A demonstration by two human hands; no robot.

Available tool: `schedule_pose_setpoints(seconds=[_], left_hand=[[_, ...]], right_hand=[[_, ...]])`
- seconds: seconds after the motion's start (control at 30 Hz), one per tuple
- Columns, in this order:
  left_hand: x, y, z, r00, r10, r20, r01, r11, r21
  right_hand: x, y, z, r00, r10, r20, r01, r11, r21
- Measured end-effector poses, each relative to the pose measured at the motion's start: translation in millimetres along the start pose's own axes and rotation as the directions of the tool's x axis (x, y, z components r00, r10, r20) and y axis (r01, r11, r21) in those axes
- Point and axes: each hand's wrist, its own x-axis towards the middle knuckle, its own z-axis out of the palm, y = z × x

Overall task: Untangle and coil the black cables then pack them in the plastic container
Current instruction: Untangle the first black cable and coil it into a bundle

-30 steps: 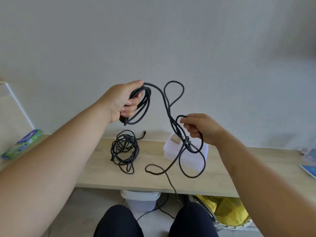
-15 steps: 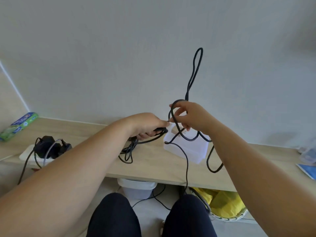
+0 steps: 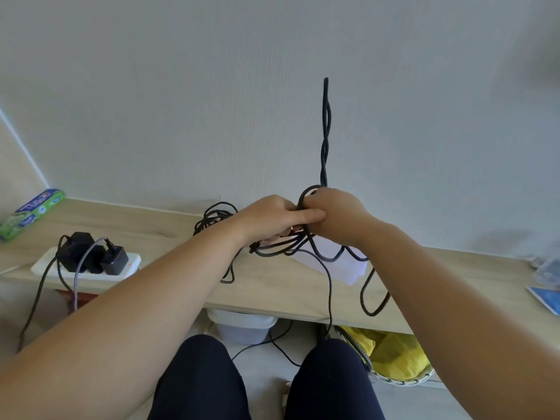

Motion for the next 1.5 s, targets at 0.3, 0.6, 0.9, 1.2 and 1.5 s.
schedule_pose_setpoints(seconds=[0.3, 0.6, 0.9, 1.2, 1.5], left_hand=[[-1, -18, 4, 0.963, 0.153, -0.221, -0.109, 0.974, 0.197], [13, -30, 13, 0.849, 0.103, -0.519, -0.068, 0.994, 0.086], [26, -57, -5, 0.882, -0.152, -0.446, 0.060, 0.975, -0.213], [3, -99, -25, 0.819, -0.297, -0.491, 0.022, 0.872, -0.489], [7, -56, -20, 0.832, -0.019, -0.554, 0.016, 1.000, -0.010]], right_hand=[[-14, 11, 21, 0.996, -0.040, 0.079, -0.002, 0.884, 0.467], [-19, 2, 39, 0.993, 0.068, -0.100, 0.014, 0.760, 0.649], [-26, -5, 35, 0.903, 0.371, -0.215, 0.089, 0.328, 0.941], [-21, 57, 29, 0.656, 0.737, 0.165, 0.116, -0.314, 0.942], [-7, 38, 7, 0.792, 0.610, 0.021, -0.040, 0.017, 0.999]])
